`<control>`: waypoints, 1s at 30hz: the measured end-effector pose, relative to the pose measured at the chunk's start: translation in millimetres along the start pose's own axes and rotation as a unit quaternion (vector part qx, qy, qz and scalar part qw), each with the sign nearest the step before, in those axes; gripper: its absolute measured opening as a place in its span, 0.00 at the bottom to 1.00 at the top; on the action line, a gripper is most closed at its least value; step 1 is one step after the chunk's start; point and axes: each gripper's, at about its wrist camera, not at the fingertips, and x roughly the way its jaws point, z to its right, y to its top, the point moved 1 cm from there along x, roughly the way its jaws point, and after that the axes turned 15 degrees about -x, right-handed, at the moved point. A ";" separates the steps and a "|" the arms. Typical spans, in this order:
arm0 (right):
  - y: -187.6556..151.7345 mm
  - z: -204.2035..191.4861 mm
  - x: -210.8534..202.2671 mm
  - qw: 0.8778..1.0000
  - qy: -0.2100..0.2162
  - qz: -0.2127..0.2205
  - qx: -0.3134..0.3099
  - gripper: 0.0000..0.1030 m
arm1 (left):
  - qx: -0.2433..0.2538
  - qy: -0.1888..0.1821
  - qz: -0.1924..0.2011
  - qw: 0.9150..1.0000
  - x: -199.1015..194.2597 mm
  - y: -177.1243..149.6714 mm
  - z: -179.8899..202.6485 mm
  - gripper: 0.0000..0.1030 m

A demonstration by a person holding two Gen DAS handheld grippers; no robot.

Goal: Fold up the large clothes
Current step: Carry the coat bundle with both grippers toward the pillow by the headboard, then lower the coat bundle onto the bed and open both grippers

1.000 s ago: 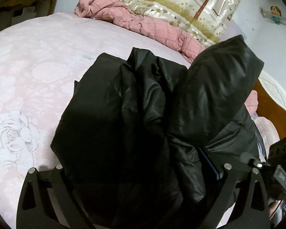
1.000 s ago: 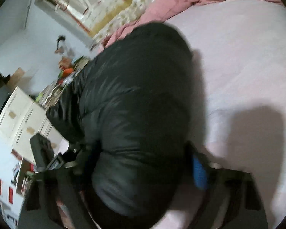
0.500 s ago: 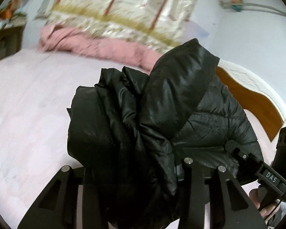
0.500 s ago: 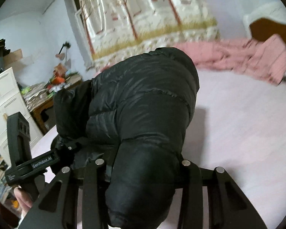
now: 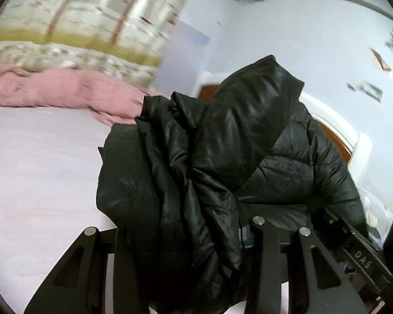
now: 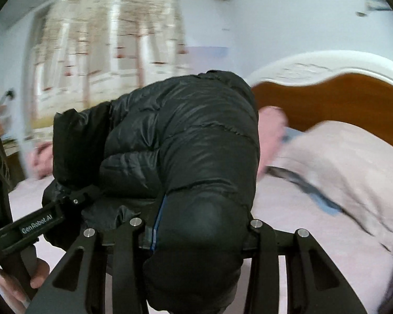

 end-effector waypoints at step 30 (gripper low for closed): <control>-139.0 149.7 -27.1 0.970 -0.214 -0.110 0.044 0.80 | 0.149 0.065 -0.017 0.987 51.1 -134.9 102.8 0.94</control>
